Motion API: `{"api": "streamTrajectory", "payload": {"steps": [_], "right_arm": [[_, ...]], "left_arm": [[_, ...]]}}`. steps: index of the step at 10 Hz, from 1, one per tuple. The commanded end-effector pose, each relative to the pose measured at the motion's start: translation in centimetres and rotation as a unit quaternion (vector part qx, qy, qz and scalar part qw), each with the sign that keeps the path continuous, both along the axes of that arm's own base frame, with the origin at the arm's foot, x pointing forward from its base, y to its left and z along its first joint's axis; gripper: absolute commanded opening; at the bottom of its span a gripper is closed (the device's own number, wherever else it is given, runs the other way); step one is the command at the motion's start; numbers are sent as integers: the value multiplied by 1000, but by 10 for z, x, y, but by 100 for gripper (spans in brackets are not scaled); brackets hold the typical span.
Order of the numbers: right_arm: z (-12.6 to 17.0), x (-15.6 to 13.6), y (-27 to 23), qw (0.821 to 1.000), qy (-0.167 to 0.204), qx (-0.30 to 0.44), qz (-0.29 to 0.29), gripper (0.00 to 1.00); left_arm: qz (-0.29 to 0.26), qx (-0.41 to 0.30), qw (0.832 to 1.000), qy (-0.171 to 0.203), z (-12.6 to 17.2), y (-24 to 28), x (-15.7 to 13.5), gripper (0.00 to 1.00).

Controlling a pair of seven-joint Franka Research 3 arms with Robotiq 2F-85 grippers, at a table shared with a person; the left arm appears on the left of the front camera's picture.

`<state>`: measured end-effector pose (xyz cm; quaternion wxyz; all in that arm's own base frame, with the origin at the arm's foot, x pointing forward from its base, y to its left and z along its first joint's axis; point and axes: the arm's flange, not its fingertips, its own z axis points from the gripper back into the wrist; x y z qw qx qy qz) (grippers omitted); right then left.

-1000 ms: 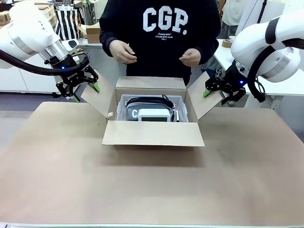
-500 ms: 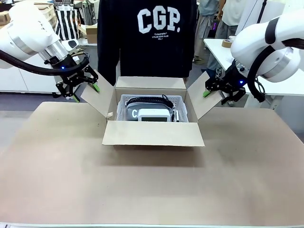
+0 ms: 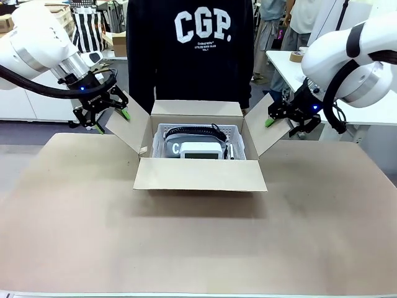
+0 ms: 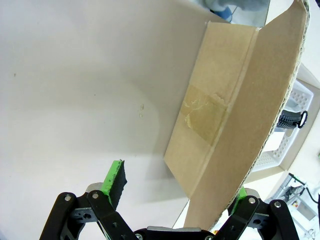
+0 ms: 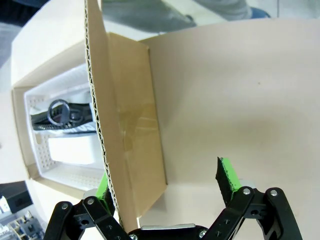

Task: Pack the gift set into the box.
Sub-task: Lift both hands away from the flaps of the Package Box.

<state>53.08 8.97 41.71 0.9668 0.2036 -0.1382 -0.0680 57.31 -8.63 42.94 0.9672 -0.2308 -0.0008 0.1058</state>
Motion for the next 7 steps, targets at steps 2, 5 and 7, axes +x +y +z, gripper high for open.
{"api": "streamTrajectory", "payload": {"steps": [2, 5, 7], "right_arm": [[4, 3, 2, 1000, 7, -3, -3, 100], [4, 3, 2, 1000, 7, -3, -3, 100], [4, 3, 2, 1000, 7, -3, -3, 100]], "left_arm": [[1, 5, 1000, -1, 3, 2, -2, 100], [1, 5, 1000, -1, 3, 2, -2, 100], [1, 5, 1000, -1, 3, 2, -2, 100]]}}
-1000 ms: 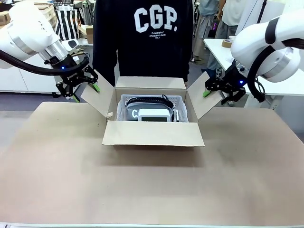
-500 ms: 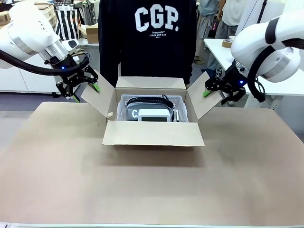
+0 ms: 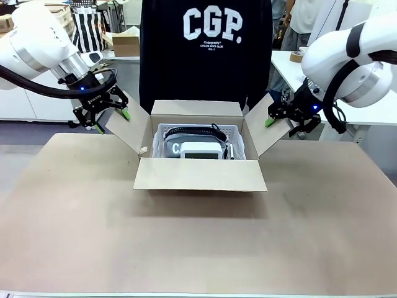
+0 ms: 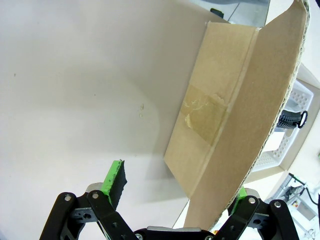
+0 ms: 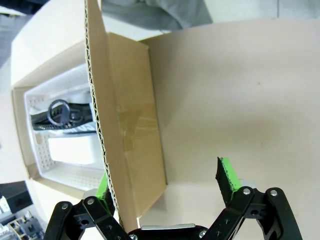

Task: Pack the gift set into the box.
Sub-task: Lift both hands away from the flaps of the Package Box.

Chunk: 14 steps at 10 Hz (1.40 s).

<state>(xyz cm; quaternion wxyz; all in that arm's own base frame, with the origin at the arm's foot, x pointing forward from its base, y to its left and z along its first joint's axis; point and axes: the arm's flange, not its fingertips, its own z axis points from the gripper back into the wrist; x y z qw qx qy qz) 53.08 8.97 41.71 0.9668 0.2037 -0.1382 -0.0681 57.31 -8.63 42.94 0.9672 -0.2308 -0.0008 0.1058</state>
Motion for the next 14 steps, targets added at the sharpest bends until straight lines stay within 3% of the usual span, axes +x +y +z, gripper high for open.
{"api": "streamTrajectory", "payload": {"steps": [1, 2, 3, 6, 7, 8, 10, 13, 14], "right_arm": [[4, 3, 2, 1000, 7, -3, -3, 100], [0, 0, 0, 1000, 0, 0, 0, 100], [20, -3, 0, 1000, -5, 14, 9, 100], [124, -51, -28, 992, -68, 103, 41, 100], [153, -77, -40, 983, -76, 158, 46, 100], [177, -105, -60, 968, -78, 235, 50, 100], [188, -142, -100, 931, -70, 356, 29, 100], [144, -154, -162, 883, -56, 466, 24, 100], [127, -149, -172, 877, -53, 478, 0, 100]], "left_arm": [[1, 5, 1000, -1, 3, 2, -2, 100], [1, 5, 1000, -1, 3, 2, -2, 100], [0, 0, 1000, 0, 0, 0, 0, 100], [-34, -40, 997, -52, 98, 15, -65, 100], [-89, -85, 989, -80, 116, 23, -96, 100], [-132, -142, 974, -116, 127, 34, -128, 100], [-222, -313, 914, -134, 130, 69, -162, 100], [-217, -461, 849, -137, 117, 123, -163, 100], [-191, -485, 842, -141, 114, 138, -158, 100]]}}
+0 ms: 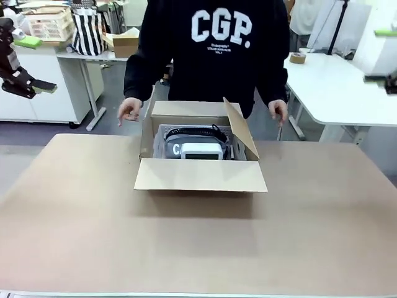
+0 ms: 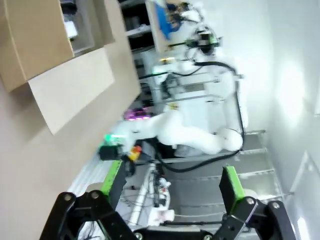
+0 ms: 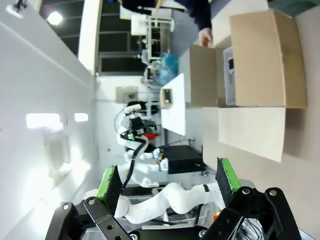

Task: Pack the gift set into the box.
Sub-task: Lift both hands away from the flaps of the Package Box.

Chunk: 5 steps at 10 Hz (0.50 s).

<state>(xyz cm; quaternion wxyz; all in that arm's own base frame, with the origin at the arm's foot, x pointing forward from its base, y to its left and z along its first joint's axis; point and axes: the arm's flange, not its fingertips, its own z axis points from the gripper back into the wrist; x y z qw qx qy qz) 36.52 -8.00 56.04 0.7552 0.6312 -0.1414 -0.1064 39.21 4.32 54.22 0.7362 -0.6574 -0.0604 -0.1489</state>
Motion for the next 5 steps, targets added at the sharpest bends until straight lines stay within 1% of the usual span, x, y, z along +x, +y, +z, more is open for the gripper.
{"api": "streamTrajectory", "payload": {"steps": [1, 5], "right_arm": [[28, -2, 19, 999, -16, -28, 8, 100], [28, -2, 19, 999, -16, -28, 8, 100]], "left_arm": [[11, 45, 999, -21, 14, -20, -4, 100], [11, 45, 999, -21, 14, -20, -4, 100]]}}
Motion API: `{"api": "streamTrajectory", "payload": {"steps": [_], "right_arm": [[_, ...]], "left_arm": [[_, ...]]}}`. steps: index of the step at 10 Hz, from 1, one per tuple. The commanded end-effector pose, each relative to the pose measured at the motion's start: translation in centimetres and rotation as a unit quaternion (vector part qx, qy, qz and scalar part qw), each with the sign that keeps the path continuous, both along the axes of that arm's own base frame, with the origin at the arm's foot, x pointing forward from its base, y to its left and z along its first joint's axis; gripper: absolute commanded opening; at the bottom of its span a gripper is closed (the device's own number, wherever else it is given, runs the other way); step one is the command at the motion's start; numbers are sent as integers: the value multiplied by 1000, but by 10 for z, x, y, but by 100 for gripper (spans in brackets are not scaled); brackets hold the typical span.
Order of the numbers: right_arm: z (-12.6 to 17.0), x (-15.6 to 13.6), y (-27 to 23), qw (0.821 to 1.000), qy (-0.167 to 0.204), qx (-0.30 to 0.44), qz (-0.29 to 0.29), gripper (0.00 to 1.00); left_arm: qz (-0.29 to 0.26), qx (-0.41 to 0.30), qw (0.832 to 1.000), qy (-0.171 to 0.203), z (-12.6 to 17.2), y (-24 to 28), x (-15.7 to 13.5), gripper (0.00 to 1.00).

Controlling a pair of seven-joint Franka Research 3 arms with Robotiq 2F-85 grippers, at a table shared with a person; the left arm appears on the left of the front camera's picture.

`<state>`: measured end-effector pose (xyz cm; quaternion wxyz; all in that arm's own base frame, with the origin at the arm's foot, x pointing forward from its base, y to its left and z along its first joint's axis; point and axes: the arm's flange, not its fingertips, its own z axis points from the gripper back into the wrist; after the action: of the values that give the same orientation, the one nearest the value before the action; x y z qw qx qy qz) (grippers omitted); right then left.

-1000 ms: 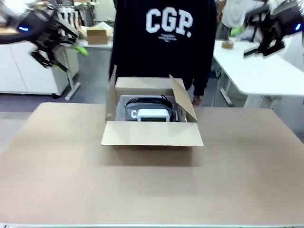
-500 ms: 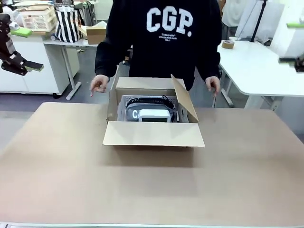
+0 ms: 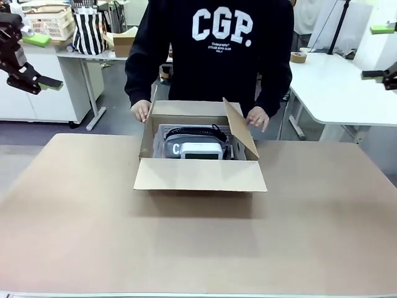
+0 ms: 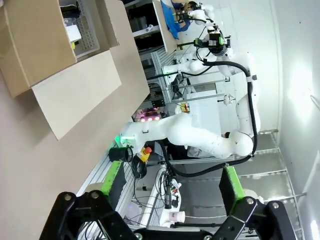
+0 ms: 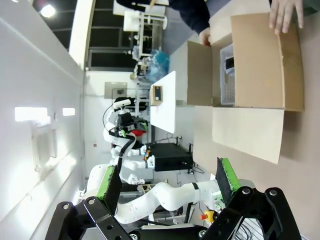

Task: Pack the gift set into the box.
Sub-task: Lift both hands away from the flaps of the Package Box, then press and hold the closed box until the human finishes sealing it.

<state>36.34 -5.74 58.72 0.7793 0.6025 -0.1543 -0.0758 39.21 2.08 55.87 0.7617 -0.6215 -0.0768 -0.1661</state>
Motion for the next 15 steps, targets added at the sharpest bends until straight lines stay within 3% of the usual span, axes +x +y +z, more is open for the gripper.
{"api": "streamTrajectory", "payload": {"steps": [1, 15], "right_arm": [[1, 0, -3, 1000, 7, 14, -5, 100], [1, 0, -3, 1000, 7, 14, -5, 100]], "left_arm": [[7, 3, 1000, 6, -3, 3, -4, 100], [7, 3, 1000, 6, -3, 3, -4, 100]]}}
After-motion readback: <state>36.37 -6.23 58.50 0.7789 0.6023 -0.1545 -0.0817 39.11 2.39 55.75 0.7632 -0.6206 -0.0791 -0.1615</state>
